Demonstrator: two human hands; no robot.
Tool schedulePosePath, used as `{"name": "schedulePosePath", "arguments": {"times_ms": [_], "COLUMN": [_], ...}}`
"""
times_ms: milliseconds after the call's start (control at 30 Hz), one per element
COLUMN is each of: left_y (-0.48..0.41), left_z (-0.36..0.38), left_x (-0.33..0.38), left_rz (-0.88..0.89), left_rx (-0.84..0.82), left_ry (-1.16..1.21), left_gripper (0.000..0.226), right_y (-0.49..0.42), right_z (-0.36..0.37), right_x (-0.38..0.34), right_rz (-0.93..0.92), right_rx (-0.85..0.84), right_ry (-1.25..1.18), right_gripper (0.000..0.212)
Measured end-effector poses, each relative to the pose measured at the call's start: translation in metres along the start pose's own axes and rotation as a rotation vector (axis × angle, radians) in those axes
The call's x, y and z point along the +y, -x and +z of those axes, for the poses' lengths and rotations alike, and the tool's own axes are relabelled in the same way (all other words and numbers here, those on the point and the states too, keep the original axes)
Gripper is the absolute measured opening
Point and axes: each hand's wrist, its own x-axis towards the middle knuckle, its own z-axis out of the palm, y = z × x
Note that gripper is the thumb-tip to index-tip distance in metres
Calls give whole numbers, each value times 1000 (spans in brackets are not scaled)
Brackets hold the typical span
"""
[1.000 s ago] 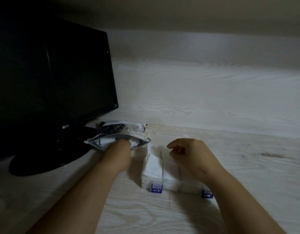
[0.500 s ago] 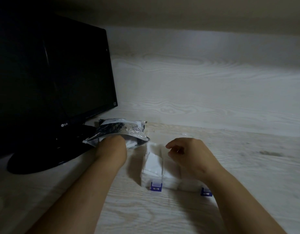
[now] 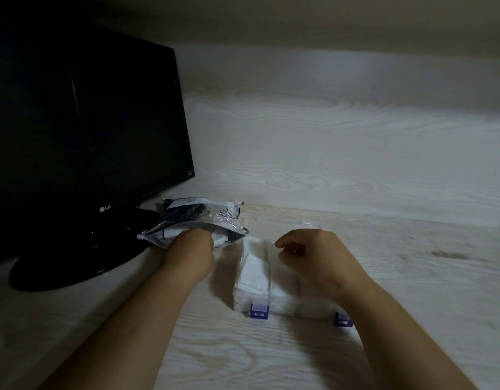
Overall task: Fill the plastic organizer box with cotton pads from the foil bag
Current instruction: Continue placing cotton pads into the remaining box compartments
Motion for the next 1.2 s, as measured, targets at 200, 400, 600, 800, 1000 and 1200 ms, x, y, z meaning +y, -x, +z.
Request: {"name": "schedulePosePath", "arguments": {"times_ms": [200,400,600,800,1000,1200], "left_y": [-3,6,13,6,10,11], "left_z": [-5,-16,-21,-11,-12,-10], "left_x": [3,13,22,28,38,40], "left_rz": [-55,22,31,-38,-50,-64], "left_rx": [91,208,302,233,36,-27], "left_ry": [-88,-192,224,675,1084,1038], "left_gripper": [30,23,17,21,24,21], "right_y": [1,0,-3,-7,-11,-18], "right_z": [0,-5,-8,-4,5,11], "right_x": [0,5,13,17,11,1], "right_rz": [-8,17,77,93,15,-77], "right_rx": [10,69,152,139,28,41], "right_ry": [-1,-80,-173,-219,-331,-508], "right_gripper": [24,23,20,17,19,26]}}
